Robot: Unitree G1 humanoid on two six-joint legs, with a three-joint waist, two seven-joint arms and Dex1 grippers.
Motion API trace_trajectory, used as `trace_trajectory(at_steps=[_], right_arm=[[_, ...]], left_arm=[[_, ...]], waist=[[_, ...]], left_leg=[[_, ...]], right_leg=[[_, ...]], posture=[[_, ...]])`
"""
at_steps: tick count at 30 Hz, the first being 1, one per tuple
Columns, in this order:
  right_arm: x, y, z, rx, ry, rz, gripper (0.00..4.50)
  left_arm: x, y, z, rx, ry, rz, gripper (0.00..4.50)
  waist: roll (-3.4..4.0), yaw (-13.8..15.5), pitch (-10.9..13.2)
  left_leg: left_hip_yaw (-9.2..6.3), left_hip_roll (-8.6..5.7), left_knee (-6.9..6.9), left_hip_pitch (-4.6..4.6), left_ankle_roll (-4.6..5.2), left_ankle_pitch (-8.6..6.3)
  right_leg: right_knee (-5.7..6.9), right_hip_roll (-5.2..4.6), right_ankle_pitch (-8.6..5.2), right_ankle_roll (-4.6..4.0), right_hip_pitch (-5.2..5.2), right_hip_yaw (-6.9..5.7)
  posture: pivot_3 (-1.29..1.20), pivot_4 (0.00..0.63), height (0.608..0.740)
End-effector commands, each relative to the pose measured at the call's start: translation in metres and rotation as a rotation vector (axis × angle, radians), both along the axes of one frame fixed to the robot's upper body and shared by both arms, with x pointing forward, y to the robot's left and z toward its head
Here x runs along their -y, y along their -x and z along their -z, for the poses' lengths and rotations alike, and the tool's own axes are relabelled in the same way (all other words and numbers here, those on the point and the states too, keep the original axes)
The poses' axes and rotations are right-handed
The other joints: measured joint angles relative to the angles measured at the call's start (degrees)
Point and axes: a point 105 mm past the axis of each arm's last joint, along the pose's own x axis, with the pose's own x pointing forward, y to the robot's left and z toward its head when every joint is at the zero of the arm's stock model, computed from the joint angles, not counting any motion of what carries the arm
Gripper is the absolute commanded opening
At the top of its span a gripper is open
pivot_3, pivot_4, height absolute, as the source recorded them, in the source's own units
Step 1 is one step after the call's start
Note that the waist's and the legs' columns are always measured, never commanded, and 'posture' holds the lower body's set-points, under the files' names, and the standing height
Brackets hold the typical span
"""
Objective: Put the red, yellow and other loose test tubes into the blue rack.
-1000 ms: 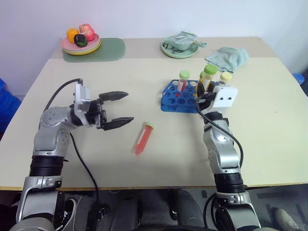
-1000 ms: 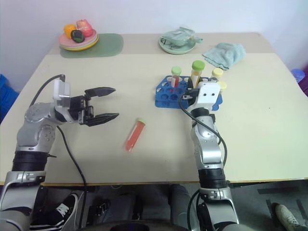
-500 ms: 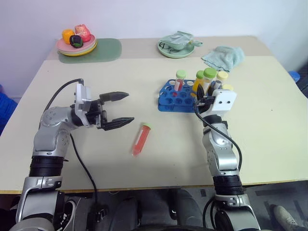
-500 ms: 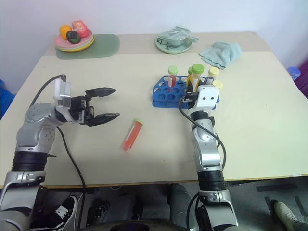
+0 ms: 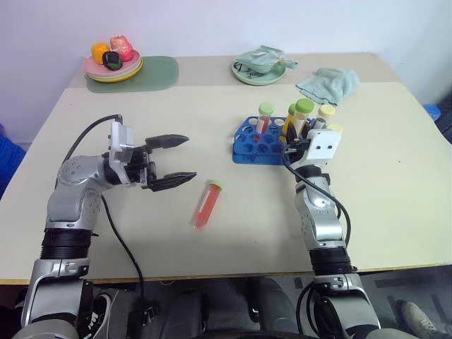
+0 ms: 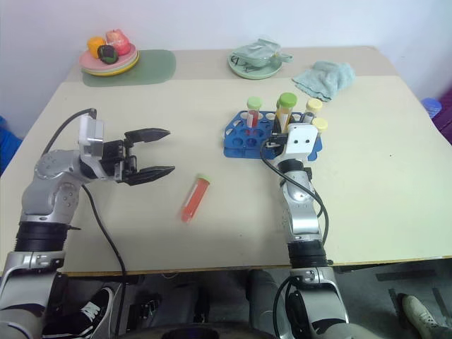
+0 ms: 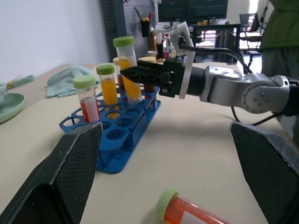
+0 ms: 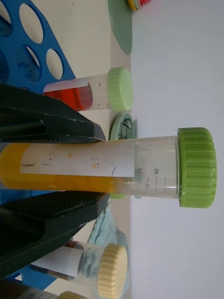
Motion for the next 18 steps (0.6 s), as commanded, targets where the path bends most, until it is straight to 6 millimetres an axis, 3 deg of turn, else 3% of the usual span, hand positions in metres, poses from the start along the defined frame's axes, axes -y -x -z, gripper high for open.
trace_trajectory(at_steps=[1,18], right_arm=[[0.003,0.003,-0.012,0.057,0.001,0.005,0.79],[0.000,0.012,0.001,0.030,0.015,-0.004,0.79]], left_arm=[[-0.004,0.003,-0.011,0.042,-0.004,-0.004,4.50],[-0.006,0.001,-0.007,0.038,-0.006,-0.003,4.50]], waist=[[0.00,-0.02,0.00],[0.00,-0.01,0.00]], left_leg=[[0.00,0.00,0.00,0.00,0.00,0.00],[0.00,0.01,0.00,0.01,0.00,0.00]], right_leg=[[0.00,0.00,0.00,0.00,0.00,0.00],[0.00,0.01,0.00,0.00,0.01,0.00]], posture=[[0.00,0.150,0.740],[0.00,0.150,0.740]])
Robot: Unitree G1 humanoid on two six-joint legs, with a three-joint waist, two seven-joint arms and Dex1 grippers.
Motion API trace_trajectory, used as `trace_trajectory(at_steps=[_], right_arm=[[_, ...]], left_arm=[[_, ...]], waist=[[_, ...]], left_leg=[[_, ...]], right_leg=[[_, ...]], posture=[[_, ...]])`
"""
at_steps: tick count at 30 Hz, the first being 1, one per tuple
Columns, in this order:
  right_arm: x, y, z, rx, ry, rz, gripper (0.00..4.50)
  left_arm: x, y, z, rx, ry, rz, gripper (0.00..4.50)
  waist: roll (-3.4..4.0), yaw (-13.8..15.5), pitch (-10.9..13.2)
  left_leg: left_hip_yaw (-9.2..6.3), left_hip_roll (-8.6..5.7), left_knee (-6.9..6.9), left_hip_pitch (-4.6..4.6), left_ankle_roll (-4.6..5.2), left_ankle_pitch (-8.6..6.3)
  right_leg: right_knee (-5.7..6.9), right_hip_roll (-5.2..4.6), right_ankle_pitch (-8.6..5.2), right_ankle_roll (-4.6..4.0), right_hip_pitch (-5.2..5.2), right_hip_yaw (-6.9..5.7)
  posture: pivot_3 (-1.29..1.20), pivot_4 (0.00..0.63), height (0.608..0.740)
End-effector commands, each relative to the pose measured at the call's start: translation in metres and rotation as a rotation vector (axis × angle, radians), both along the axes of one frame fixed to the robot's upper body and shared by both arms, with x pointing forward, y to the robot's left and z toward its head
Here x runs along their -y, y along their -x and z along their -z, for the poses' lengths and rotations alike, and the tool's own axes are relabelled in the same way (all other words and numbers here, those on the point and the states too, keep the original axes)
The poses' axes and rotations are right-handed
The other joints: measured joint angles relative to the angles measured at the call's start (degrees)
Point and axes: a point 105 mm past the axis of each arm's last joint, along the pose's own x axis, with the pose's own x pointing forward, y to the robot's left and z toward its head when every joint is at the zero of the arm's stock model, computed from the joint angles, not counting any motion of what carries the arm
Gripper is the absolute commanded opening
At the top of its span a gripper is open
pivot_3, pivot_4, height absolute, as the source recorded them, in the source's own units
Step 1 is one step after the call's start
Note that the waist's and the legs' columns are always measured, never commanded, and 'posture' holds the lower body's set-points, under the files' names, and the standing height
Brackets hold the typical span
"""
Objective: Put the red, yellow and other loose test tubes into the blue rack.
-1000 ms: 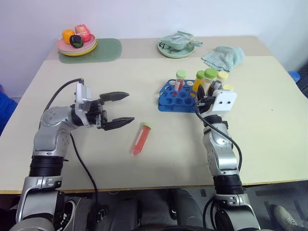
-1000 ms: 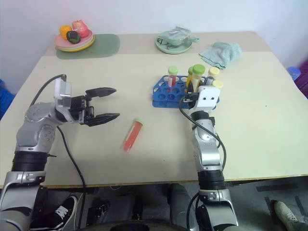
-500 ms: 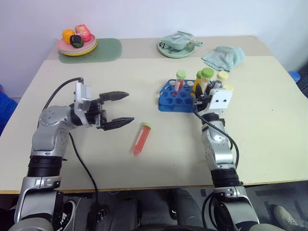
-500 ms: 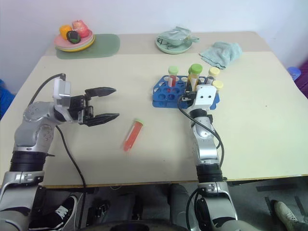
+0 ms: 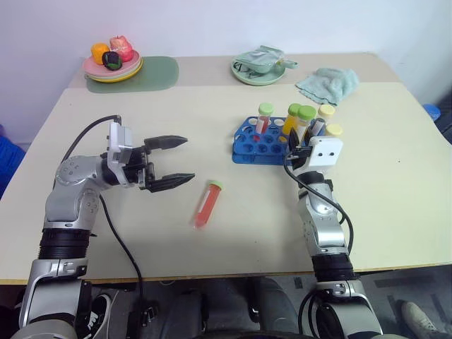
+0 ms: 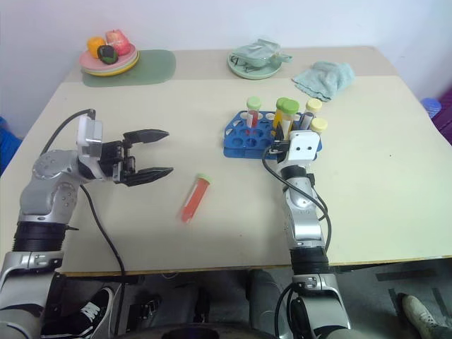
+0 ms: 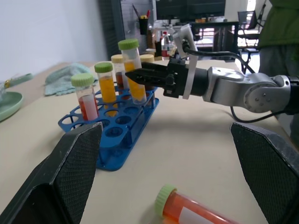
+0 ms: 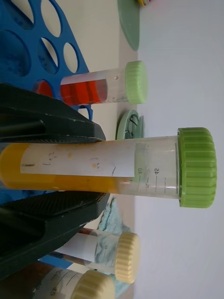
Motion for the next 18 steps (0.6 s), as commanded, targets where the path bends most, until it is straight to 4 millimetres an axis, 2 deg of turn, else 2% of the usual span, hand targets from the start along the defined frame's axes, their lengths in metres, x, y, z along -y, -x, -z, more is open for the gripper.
trace_trajectory(at_steps=[1,18], right_arm=[[-0.0045,0.0035,-0.0069,0.034,-0.006,-0.014,0.79],[-0.0111,-0.0056,-0.0048,0.028,-0.018,-0.032,0.79]], left_arm=[[-0.0027,0.0017,-0.0099,0.048,0.002,-0.003,4.50],[-0.0055,0.0034,-0.0102,0.051,-0.003,-0.002,4.50]], waist=[[0.00,-0.01,0.00],[0.00,-0.13,0.00]], left_leg=[[0.00,0.00,0.00,0.00,0.00,0.00],[0.01,0.00,0.00,0.00,0.00,0.00]], right_leg=[[0.00,0.00,0.00,0.00,0.00,0.00],[0.00,0.00,0.00,0.00,-0.01,0.00]], posture=[[0.00,0.150,0.740],[0.00,0.150,0.740]])
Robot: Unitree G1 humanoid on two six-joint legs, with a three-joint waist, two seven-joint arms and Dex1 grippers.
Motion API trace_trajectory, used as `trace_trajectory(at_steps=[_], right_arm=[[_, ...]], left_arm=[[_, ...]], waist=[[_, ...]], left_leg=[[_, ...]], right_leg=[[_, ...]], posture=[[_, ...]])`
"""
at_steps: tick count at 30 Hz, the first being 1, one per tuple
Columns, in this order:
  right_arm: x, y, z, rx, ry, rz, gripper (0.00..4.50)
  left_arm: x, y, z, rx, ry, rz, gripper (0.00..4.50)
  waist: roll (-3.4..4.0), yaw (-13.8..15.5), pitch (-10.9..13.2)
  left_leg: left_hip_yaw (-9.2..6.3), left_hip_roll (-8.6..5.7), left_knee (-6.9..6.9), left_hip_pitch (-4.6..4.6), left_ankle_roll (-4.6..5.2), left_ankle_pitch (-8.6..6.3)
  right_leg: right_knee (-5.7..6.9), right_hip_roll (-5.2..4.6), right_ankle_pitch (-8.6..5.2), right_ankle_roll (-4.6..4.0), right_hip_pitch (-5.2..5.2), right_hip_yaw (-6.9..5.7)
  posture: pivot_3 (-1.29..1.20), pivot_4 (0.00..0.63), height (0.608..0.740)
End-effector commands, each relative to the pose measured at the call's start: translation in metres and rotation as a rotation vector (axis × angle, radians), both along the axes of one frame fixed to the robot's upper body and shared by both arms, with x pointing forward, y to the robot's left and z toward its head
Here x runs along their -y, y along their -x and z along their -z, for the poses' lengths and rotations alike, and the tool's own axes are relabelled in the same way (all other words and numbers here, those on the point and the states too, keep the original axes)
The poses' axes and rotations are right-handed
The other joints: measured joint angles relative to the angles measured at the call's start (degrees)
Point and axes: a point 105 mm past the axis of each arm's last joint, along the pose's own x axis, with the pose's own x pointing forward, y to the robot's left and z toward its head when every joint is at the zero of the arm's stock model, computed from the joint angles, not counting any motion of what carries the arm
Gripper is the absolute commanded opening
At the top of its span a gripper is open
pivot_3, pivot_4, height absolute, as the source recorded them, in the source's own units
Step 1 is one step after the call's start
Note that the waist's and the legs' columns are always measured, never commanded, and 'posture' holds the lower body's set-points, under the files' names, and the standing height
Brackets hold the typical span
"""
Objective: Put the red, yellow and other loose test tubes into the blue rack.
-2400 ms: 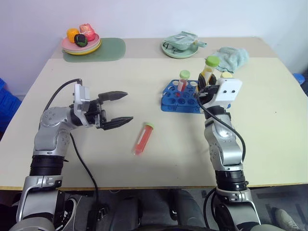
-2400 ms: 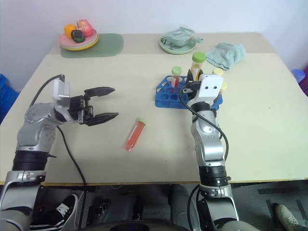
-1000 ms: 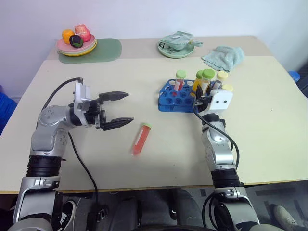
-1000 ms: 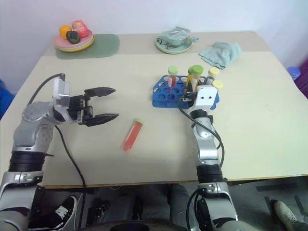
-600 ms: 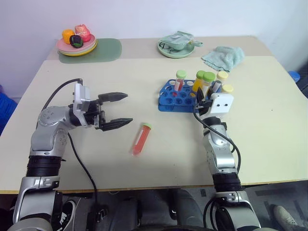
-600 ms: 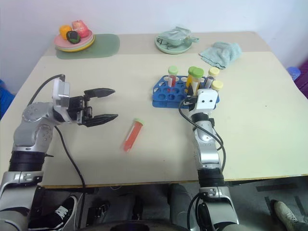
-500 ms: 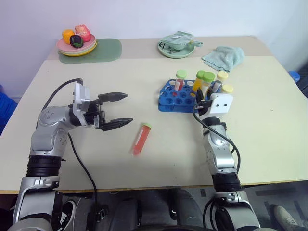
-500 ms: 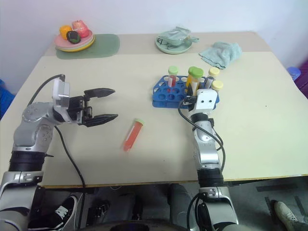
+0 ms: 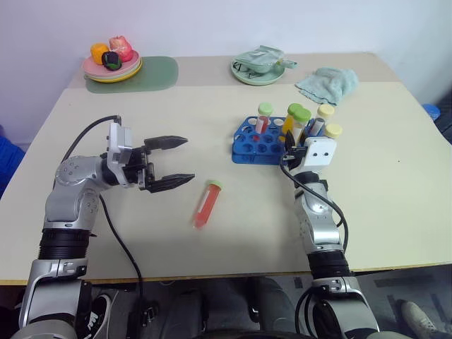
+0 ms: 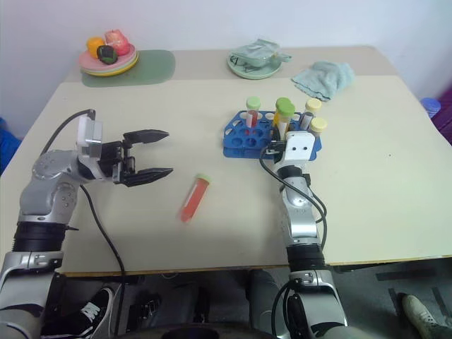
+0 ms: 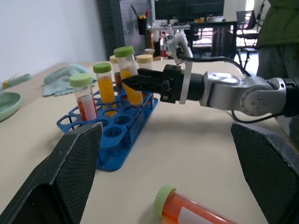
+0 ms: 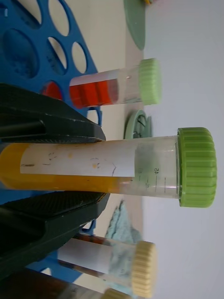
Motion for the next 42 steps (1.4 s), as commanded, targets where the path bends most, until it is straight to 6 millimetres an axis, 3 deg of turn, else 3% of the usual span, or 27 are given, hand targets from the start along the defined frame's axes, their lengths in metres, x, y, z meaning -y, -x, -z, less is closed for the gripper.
trace_trajectory(at_steps=[1,8,15,24,27,33,38,42], right_arm=[[-0.004,0.002,-0.013,0.057,-0.013,-0.019,0.79],[0.004,0.004,-0.017,0.073,0.015,0.037,4.06],[0.010,0.012,-0.031,0.107,0.044,0.035,4.06],[0.049,0.043,-0.120,0.248,0.071,0.056,4.06],[0.048,0.046,-0.135,0.194,0.060,-0.104,4.06],[0.023,0.092,-0.139,0.019,0.145,-0.662,4.06],[0.014,0.125,-0.120,-0.145,0.351,-0.943,4.06],[0.016,0.132,-0.101,-0.213,0.497,-1.034,4.29]], left_arm=[[-0.005,0.003,-0.011,0.049,-0.001,-0.006,4.50],[-0.005,0.002,-0.011,0.047,-0.004,-0.004,4.50],[-0.005,0.002,-0.010,0.046,-0.005,-0.002,4.50],[0.000,0.002,-0.006,0.041,0.013,-0.021,4.50],[0.011,0.003,-0.004,0.010,-0.052,-0.032,4.50],[0.019,0.004,-0.024,-0.063,0.032,-0.092,4.50],[0.011,-0.001,-0.020,-0.107,0.003,-0.167,4.50],[0.010,-0.001,-0.011,-0.151,-0.008,-0.187,4.50]], waist=[[0.00,-0.01,0.00],[0.00,0.08,0.00],[0.00,0.12,0.00],[0.00,0.28,0.00],[0.00,0.35,0.00],[0.00,0.88,0.00],[-0.02,1.85,0.01],[-0.03,2.01,0.01]], left_leg=[[0.00,0.00,0.00,0.00,0.00,0.00],[0.00,0.00,0.00,0.00,0.00,0.00],[-0.01,0.00,0.00,0.00,0.00,0.00],[-0.04,-0.01,0.02,-0.02,0.00,0.00],[-0.04,-0.01,0.02,-0.04,0.01,-0.01],[-0.08,-0.01,0.00,-0.02,0.08,-0.04],[-0.05,-0.01,0.03,0.02,0.39,-0.21],[-0.03,-0.03,0.03,0.07,0.41,-0.23]], right_leg=[[0.00,0.00,0.00,0.00,0.00,0.00],[0.01,0.00,0.00,0.00,0.00,0.00],[0.01,-0.01,0.00,0.00,0.00,0.00],[0.01,-0.02,0.00,0.00,0.01,0.00],[0.00,-0.02,0.00,0.00,0.00,0.01],[-0.05,-0.02,0.00,0.00,0.06,0.01],[-0.06,-0.02,0.00,0.00,0.09,0.02],[-0.08,-0.01,0.00,0.01,0.15,0.02]], posture=[[0.00,0.150,0.740],[0.00,0.150,0.740],[0.00,0.150,0.740],[0.00,0.150,0.740],[0.00,0.150,0.740],[0.00,0.150,0.740],[0.00,0.150,0.740],[0.00,0.150,0.740]])
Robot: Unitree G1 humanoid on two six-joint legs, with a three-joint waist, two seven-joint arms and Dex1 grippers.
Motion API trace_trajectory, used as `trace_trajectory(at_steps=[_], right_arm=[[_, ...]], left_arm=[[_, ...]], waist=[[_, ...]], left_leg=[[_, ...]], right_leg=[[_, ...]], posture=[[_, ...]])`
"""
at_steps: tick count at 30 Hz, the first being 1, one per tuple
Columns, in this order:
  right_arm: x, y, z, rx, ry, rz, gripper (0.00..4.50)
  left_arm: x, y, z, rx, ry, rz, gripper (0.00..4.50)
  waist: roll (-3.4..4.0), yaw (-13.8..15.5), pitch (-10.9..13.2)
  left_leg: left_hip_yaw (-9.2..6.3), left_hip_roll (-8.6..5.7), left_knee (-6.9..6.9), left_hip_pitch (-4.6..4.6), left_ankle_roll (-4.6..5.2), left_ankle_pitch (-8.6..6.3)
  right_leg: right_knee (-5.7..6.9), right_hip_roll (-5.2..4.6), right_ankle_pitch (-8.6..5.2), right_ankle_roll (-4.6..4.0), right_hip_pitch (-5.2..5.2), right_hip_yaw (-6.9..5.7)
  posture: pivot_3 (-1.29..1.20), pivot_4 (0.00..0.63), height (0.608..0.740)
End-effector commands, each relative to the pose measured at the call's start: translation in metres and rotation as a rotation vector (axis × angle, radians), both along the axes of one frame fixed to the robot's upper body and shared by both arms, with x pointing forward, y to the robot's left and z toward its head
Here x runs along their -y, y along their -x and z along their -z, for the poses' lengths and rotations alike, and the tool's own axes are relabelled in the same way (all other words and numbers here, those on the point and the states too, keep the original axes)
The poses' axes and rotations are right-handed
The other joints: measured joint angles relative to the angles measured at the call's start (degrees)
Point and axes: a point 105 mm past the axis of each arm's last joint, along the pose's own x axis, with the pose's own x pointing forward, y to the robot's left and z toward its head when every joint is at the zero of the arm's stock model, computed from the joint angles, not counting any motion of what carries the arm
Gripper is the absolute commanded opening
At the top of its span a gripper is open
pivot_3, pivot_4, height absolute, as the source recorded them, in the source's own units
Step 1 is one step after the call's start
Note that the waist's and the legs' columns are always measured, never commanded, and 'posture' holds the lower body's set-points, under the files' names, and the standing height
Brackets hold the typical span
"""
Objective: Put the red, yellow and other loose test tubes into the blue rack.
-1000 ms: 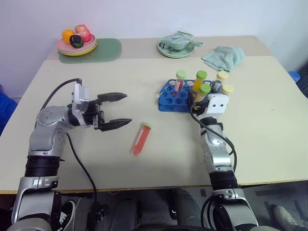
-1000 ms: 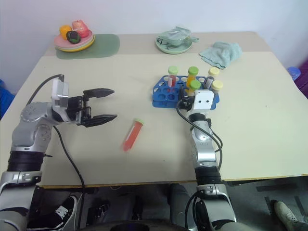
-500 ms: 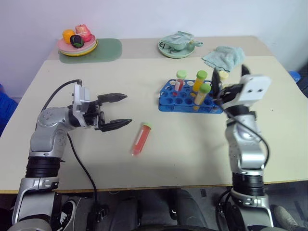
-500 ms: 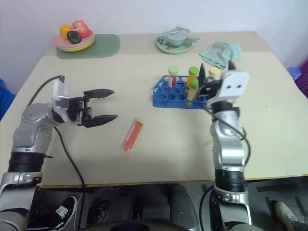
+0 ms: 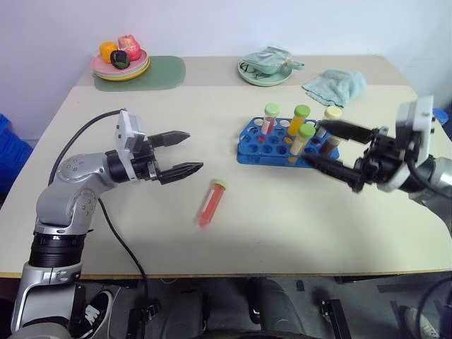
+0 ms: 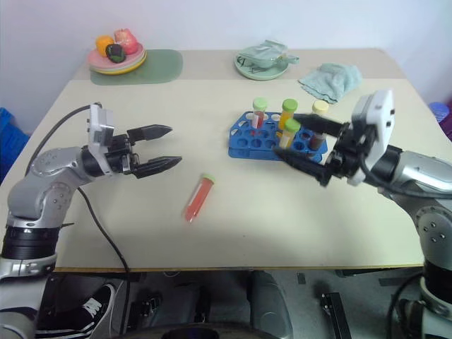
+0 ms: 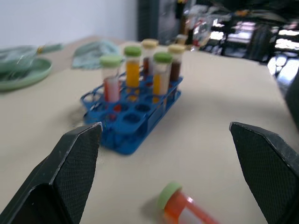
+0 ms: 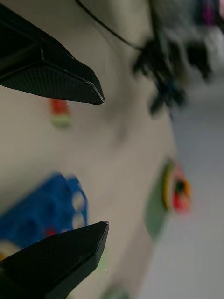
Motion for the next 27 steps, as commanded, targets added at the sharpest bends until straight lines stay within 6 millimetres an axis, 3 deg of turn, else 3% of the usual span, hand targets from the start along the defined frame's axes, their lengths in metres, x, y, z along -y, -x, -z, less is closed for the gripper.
trace_trajectory(at_steps=[1,6,11,19,24,27], right_arm=[[-0.004,0.010,0.001,0.034,0.068,-0.121,4.29],[-0.003,0.012,0.007,0.101,0.137,-0.159,4.29],[-0.001,0.014,0.014,0.074,0.133,-0.191,4.29],[-0.011,0.014,0.026,0.064,0.118,-0.196,4.29],[-0.015,0.009,0.030,0.072,0.109,-0.197,4.29],[-0.019,0.007,0.031,0.068,0.092,-0.202,4.29]], left_arm=[[0.000,0.002,-0.003,0.011,0.002,-0.027,4.50],[0.005,0.001,0.001,-0.016,-0.030,-0.074,4.50],[0.007,0.002,0.026,-0.147,-0.239,-0.163,4.50],[0.028,-0.006,0.018,-0.382,-0.274,-0.290,4.50],[0.038,0.001,0.022,-0.642,-0.295,-0.250,4.50],[0.042,-0.005,0.017,-0.698,-0.325,-0.226,4.50]], waist=[[-0.01,0.00,0.00],[-0.02,0.19,0.01],[-0.03,0.16,0.01],[-0.08,0.58,0.03],[-0.08,0.25,0.04],[-0.08,0.06,0.04]], left_leg=[[0.00,0.00,0.01,0.00,-0.01,0.00],[-0.01,0.00,0.07,-0.04,-0.27,0.15],[-0.02,-0.01,0.08,-0.03,-0.27,0.15],[-0.06,-0.03,0.22,-0.11,-0.27,0.15],[-0.10,-0.03,0.25,-0.10,-0.27,0.15],[-0.13,-0.03,0.36,-0.11,-0.28,0.15]], right_leg=[[0.00,-0.01,0.00,0.00,0.01,0.00],[0.01,-0.01,0.00,0.00,-0.01,0.00],[0.02,-0.02,0.00,0.00,0.00,0.00],[0.04,-0.03,0.00,0.00,0.01,0.00],[0.08,0.02,0.00,0.00,0.01,0.00],[0.08,0.02,0.00,0.00,0.00,-0.01]], posture=[[0.00,0.150,0.740],[0.00,0.150,0.740],[0.00,0.150,0.740],[0.00,0.150,0.740],[0.00,0.150,0.740],[0.00,0.150,0.740]])
